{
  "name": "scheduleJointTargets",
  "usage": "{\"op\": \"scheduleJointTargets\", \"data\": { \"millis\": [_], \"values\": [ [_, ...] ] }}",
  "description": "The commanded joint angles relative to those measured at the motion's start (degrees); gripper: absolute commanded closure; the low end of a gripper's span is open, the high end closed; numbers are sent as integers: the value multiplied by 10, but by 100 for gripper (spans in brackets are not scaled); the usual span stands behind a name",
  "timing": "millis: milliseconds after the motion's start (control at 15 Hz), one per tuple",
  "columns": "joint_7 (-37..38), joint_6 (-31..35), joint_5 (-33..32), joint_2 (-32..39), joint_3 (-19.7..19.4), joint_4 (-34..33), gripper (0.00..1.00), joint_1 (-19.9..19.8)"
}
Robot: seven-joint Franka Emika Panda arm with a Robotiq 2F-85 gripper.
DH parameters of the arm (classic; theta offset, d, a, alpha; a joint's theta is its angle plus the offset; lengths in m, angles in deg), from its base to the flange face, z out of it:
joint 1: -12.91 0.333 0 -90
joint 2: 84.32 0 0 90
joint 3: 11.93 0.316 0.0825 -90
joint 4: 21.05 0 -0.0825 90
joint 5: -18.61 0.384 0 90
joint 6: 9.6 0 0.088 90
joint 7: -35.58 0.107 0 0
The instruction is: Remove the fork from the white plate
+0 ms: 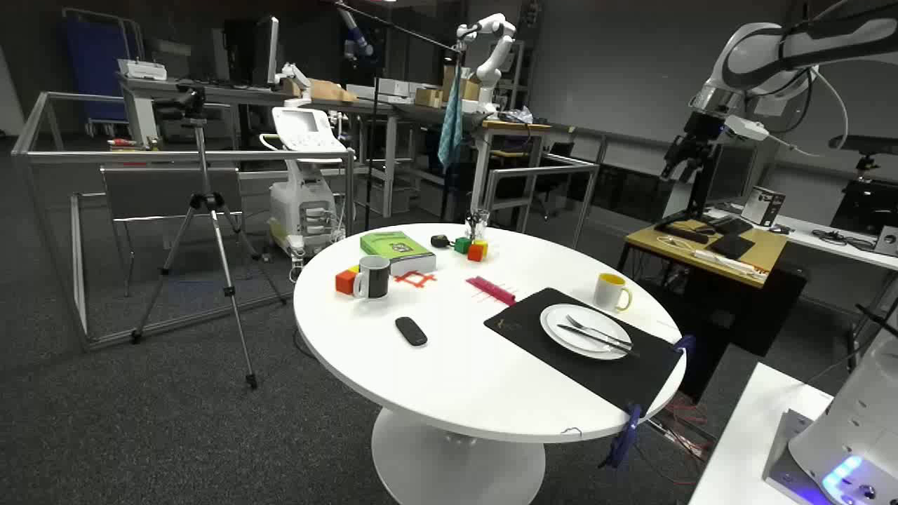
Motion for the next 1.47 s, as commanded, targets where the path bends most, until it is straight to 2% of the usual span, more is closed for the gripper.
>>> {"op": "scheduleJointTargets", "data": {
  "millis": [0, 267, 867, 1000, 1400],
  "values": [
    [-3, -1, 3, 1, 7, -1, 0, -9],
    [1, 1, -13, 6, 22, 3, 0, -4],
    [16, 12, -77, 21, 86, 30, 0, 11],
    [28, 20, -63, 20, 90, 38, 0, 17],
    [44, 53, 52, 12, 79, 80, 0, 27]
  ]
}}
